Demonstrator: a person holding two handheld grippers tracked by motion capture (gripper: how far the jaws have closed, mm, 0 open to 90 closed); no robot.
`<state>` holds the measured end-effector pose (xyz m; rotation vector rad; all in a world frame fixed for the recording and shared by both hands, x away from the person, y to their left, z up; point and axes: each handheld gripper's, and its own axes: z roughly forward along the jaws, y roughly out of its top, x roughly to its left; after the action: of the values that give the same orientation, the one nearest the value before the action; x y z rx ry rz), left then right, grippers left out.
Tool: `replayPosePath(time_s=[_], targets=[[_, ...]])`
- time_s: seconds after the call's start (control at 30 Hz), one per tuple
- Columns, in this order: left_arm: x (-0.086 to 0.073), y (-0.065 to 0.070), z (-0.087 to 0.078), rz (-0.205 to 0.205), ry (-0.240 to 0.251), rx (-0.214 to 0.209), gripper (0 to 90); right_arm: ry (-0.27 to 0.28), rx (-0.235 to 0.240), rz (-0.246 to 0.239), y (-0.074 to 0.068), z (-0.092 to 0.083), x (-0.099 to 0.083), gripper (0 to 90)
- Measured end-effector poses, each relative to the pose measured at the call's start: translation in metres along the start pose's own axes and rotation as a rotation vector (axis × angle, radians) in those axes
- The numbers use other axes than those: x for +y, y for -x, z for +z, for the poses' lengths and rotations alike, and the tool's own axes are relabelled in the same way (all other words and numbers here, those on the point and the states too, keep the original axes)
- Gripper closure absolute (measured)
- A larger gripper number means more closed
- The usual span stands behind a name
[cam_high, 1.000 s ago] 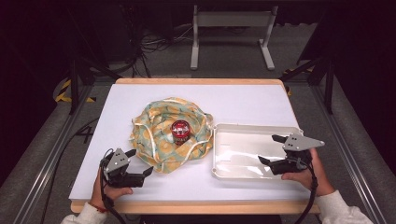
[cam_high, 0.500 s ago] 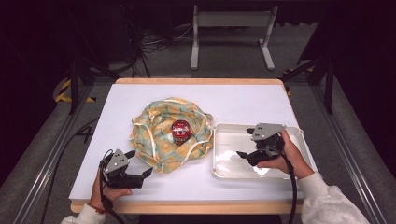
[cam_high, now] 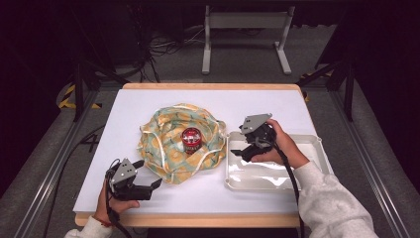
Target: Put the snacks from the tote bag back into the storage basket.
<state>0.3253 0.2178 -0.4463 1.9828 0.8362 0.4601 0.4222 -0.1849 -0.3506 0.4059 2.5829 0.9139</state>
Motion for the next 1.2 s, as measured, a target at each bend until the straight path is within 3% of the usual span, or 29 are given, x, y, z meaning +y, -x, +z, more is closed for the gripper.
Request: replayPosePath(time_s=[0.2, 0.57, 1.03, 1.2], targets=[[-0.001, -0.001, -0.001, 0.0, -0.002, 0.003, 10.1, -0.003, 0.008, -0.004, 0.007, 0.01, 0.018, 16.2], [-0.002, -0.001, -0.003, 0.0, 0.001, 0.006, 10.1, -0.05, 0.038, -0.071, 0.005, 0.033, 0.049, 17.2], [-0.008, 0.0, -0.01, -0.017, -0.005, 0.026, 9.4, -0.106, 0.115, -0.123, 0.002, 0.066, 0.089, 16.5], [-0.009, 0.0, -0.01, -0.018, -0.004, 0.027, 9.2, -0.171, 0.159, -0.14, -0.004, 0.089, 0.105, 15.7]])
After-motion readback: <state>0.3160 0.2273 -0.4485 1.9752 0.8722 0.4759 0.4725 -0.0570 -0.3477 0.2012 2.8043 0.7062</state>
